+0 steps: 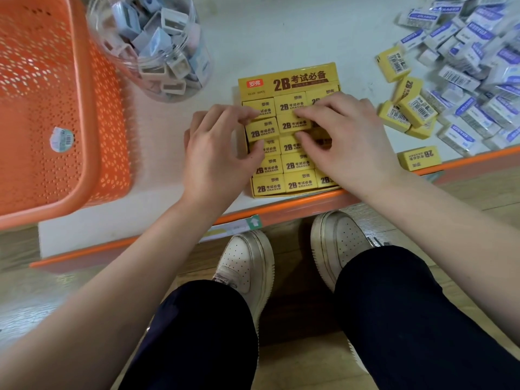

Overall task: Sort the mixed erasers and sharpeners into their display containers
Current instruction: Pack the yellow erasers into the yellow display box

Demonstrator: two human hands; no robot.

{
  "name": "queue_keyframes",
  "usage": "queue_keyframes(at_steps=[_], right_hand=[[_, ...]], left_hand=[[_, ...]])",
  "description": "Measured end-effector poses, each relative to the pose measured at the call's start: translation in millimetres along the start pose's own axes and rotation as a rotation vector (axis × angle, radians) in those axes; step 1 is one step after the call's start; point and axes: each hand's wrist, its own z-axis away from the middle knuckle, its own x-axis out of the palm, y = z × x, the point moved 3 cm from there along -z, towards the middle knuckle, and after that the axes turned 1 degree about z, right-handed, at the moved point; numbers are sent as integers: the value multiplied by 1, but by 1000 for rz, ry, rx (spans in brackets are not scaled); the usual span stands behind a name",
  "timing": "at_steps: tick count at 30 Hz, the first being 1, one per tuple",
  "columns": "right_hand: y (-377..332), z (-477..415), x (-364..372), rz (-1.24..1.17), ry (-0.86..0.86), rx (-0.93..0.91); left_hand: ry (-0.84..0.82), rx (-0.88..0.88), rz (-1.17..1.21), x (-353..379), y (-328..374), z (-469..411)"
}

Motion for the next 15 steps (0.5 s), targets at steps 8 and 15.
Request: queue_keyframes(at_steps=[8,15], right_hand=[[2,0,-1,-28,41,4],[10,-8,-3,-44,110,56]], left_hand=[[86,-5,-97,1,4,2],[109,11,-247,8,16,-10]])
